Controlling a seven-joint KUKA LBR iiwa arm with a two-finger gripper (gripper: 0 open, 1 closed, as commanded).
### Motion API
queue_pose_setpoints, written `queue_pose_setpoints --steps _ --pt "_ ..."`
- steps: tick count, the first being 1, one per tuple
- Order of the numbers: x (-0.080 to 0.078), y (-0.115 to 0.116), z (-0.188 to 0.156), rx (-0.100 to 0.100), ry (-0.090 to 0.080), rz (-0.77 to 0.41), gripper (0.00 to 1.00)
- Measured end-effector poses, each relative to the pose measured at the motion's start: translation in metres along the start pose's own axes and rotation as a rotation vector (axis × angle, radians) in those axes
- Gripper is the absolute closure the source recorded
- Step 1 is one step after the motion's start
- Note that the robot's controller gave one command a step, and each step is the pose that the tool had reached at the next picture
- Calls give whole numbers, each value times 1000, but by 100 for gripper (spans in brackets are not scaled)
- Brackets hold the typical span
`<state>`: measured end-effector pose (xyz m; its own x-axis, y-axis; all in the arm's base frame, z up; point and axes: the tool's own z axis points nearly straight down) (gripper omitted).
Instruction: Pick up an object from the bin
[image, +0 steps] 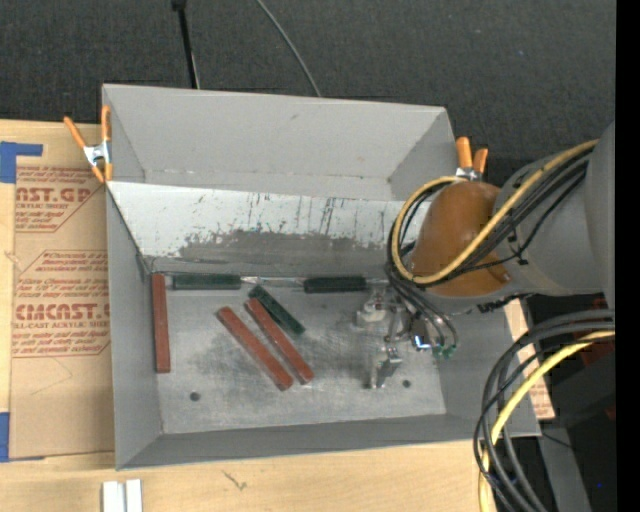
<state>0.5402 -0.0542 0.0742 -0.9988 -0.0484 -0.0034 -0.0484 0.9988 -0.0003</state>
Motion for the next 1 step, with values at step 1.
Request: queue_pose_setpoints --steps 1 --pt "11 37 -19 -1 4 20 0"
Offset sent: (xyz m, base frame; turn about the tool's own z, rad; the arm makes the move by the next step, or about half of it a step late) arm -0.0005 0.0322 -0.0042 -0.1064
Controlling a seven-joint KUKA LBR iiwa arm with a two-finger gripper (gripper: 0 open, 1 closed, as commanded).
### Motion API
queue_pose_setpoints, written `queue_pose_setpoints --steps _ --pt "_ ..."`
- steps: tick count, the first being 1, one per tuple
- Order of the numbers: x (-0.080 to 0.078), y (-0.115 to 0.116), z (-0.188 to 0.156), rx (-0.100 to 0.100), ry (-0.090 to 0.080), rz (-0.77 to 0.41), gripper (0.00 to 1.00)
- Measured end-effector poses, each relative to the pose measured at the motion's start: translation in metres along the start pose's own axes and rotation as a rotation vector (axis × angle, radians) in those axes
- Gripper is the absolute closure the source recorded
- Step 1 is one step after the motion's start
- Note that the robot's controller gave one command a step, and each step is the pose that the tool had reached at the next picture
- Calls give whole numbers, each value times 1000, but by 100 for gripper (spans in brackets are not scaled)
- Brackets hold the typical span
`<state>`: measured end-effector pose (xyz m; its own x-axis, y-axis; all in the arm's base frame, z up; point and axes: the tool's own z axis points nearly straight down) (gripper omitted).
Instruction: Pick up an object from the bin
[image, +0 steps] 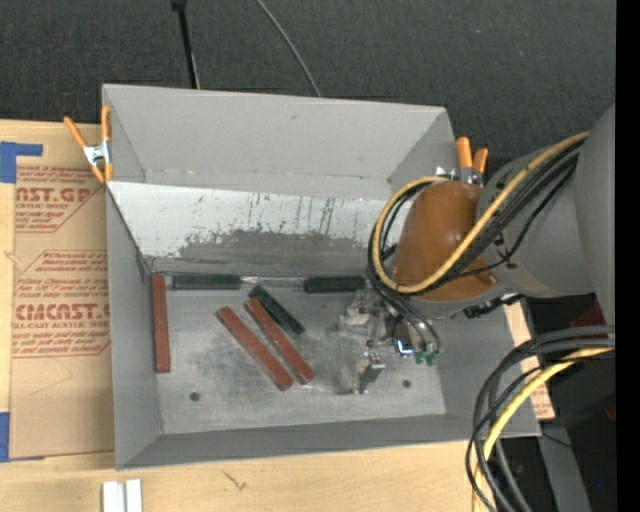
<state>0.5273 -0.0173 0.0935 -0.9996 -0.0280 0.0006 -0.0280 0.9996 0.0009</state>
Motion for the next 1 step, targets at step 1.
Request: queue_pose_setpoints --steps 1 --pt "-7 5 6 0 -3 -69 0"
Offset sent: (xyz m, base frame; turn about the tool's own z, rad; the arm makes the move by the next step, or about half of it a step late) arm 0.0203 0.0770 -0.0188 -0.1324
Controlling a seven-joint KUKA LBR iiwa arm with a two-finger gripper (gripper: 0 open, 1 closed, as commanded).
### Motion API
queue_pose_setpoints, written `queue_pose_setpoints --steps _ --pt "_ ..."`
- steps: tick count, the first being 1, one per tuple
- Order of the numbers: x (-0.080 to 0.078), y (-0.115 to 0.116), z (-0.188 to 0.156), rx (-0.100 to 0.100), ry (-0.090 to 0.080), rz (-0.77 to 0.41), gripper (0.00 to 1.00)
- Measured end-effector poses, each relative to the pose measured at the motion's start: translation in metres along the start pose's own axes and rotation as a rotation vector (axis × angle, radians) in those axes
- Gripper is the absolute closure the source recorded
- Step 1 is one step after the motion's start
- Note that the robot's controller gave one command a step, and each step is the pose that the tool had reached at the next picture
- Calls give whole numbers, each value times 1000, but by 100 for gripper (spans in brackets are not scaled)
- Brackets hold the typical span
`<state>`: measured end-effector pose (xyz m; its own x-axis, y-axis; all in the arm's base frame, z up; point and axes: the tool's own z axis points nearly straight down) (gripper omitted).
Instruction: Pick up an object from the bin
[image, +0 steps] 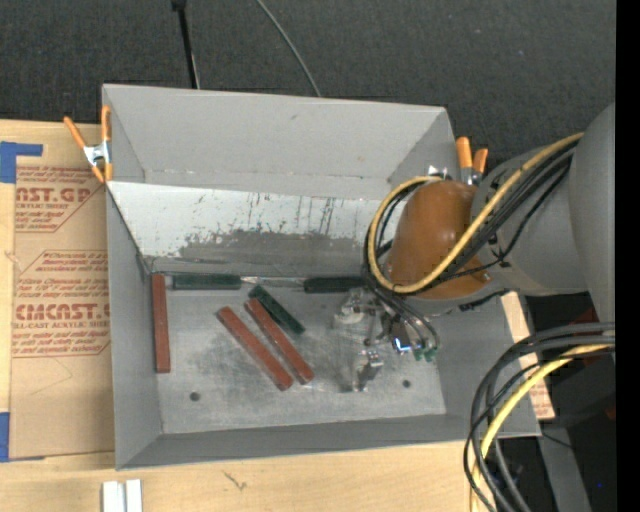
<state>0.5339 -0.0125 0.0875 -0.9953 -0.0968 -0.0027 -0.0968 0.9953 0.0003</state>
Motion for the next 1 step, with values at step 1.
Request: queue_pose_setpoints --steps 1 --pt "-14 45 9 2 0 -41 0"
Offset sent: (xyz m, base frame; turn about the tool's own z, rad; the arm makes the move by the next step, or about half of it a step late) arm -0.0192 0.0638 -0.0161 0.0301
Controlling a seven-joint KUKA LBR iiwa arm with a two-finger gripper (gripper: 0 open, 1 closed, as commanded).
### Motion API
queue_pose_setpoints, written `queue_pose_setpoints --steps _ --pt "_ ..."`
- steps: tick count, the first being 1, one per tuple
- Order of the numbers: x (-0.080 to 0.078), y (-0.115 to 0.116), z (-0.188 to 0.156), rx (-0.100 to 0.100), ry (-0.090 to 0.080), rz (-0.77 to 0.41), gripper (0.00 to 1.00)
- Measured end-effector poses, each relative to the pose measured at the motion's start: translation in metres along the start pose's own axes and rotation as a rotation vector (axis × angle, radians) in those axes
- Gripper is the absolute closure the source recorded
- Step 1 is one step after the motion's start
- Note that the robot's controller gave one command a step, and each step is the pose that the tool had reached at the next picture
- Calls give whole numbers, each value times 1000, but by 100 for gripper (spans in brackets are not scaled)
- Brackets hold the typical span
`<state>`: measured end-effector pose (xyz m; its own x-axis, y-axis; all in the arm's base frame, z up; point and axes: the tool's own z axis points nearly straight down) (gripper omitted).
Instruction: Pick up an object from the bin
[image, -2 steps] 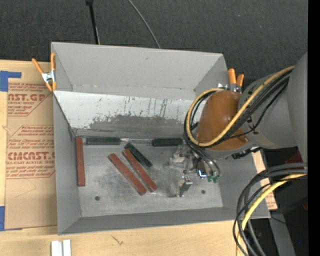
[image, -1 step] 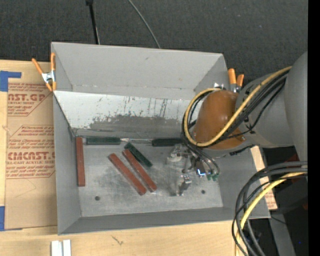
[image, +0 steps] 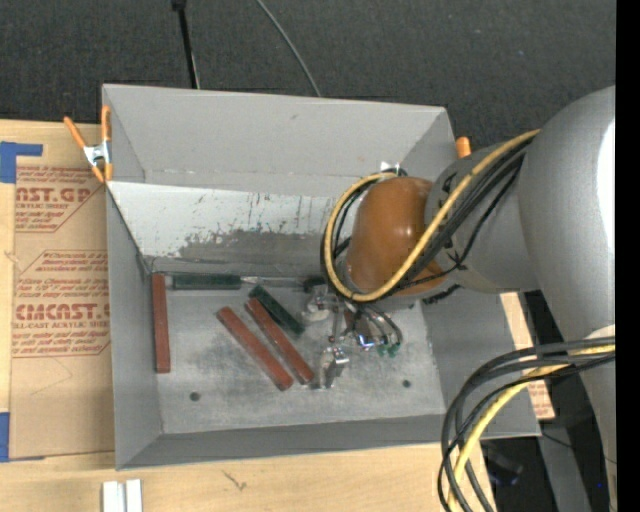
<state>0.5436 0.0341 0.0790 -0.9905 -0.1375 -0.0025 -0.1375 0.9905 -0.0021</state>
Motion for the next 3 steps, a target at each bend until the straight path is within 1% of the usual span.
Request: queue_pose_setpoints --steps 1,2,3 --pt "10 29 1 -5 -18 42 0" --pt "13 27 1 -4 -20 56 0" --pt "9 39 -7 -1 1 -106 0"
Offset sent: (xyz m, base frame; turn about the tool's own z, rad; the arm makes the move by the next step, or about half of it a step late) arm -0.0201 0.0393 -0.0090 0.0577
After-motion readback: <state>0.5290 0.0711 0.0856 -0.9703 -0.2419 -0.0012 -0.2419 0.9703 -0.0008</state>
